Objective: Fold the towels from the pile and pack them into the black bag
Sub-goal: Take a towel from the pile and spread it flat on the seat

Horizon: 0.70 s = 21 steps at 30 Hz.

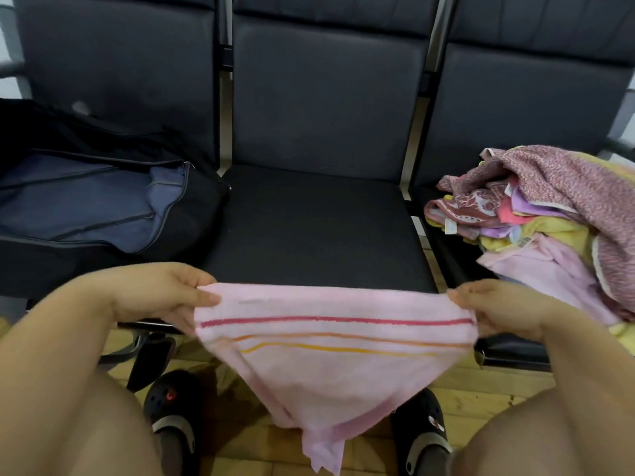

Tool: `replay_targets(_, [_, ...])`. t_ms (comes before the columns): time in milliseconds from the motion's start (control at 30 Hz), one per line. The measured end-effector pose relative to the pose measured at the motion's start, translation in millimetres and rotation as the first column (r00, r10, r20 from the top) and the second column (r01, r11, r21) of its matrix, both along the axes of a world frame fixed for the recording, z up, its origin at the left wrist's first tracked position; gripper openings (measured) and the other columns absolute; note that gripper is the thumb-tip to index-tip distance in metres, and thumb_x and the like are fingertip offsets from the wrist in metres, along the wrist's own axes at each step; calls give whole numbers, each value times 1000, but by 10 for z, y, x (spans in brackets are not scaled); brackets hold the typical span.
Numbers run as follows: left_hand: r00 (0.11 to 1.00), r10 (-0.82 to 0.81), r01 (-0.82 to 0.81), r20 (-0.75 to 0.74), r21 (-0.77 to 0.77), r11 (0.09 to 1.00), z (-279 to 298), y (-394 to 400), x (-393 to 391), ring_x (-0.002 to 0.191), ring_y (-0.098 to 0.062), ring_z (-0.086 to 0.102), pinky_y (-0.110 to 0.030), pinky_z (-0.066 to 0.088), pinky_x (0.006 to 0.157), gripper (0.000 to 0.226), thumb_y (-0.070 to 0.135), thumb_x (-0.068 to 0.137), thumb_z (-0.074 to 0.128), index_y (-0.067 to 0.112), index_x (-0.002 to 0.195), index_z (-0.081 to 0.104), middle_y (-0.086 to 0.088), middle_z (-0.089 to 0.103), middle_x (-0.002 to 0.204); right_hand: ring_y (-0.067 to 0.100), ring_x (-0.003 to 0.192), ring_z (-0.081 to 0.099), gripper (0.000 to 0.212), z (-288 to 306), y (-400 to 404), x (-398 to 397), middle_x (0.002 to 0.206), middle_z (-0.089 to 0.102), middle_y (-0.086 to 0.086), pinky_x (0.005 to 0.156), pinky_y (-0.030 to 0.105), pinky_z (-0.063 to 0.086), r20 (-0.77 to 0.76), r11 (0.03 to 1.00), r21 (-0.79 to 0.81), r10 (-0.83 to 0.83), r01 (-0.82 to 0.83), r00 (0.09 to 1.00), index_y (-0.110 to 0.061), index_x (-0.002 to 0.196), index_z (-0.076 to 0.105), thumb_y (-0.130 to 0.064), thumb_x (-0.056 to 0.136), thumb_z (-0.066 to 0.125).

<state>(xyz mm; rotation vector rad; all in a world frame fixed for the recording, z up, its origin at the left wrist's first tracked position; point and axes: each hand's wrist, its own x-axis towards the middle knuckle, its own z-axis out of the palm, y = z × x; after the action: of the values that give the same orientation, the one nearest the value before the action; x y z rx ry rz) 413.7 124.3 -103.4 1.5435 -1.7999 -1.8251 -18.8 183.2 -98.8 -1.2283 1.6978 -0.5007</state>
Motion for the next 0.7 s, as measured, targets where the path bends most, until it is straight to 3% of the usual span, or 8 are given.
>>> replay_targets(67, [982,10,12,-190,116,993,69,12,118,79,-32,70,-37,59,69,57,24,62,88,-8,104,66,-28,68,97,18,61,67,34,51,51,-36,72,70,13,51,24,53,154,992,110,47,-65,987,2,90,69,-31,81,73])
replay_targets(167, [964,165,-172,-207,-16,985,110,12,101,67,-22,69,-27,57,58,66,48,34,95,6,80,75,-19,71,83,27,78,67,79,48,7,-155,91,70,22,68,33,55,202,997,70,18,-33,979,2,90,72,-54,37,91])
replay_targets(233, [973,218,-183,80,-311,933,69,0,-2,52,-7,58,-22,49,53,48,54,49,88,12,66,72,-3,66,61,24,71,64,67,27,-34,-135,82,68,19,74,34,52,44,1000,-10,-15,16,999,1,81,68,-57,50,84])
replay_targets(300, [918,312,-148,245,-519,842,10,-60,-73,38,-3,40,-25,36,51,33,37,74,79,12,57,65,4,50,44,25,72,63,44,19,-84,-80,73,68,10,76,32,52,-181,993,-115,-51,30,982,-3,78,68,-46,74,75])
replay_targets(433, [869,382,-154,316,-561,813,-67,-125,-179,33,-8,38,-25,35,47,41,29,88,66,2,58,58,1,49,40,18,59,54,25,45,-182,20,58,59,2,58,28,44,-397,965,-256,-162,61,903,-12,74,71,-33,88,66])
replay_targets(500, [865,476,-333,157,-529,781,-120,-175,-280,32,-7,45,-22,40,43,35,22,94,58,3,65,57,-3,62,50,21,58,57,29,54,-241,83,57,62,5,62,30,50,-386,952,-284,-220,111,896,-9,71,69,-30,90,63])
replay_targets(600, [772,623,-597,-126,-481,642,-221,-259,-466,63,-17,67,-33,57,64,19,16,98,49,0,97,60,-12,70,82,25,81,66,29,-3,-364,199,80,72,7,82,38,51,-376,893,-417,-338,168,863,-9,73,68,-24,95,55])
replay_targets(700, [854,519,-399,40,-592,700,-375,-268,-695,89,-16,59,-26,47,81,24,20,94,54,19,118,52,-2,62,110,27,116,53,43,-124,-473,484,134,54,13,93,32,43,-611,983,-181,-101,-15,785,-11,135,47,-34,98,47])
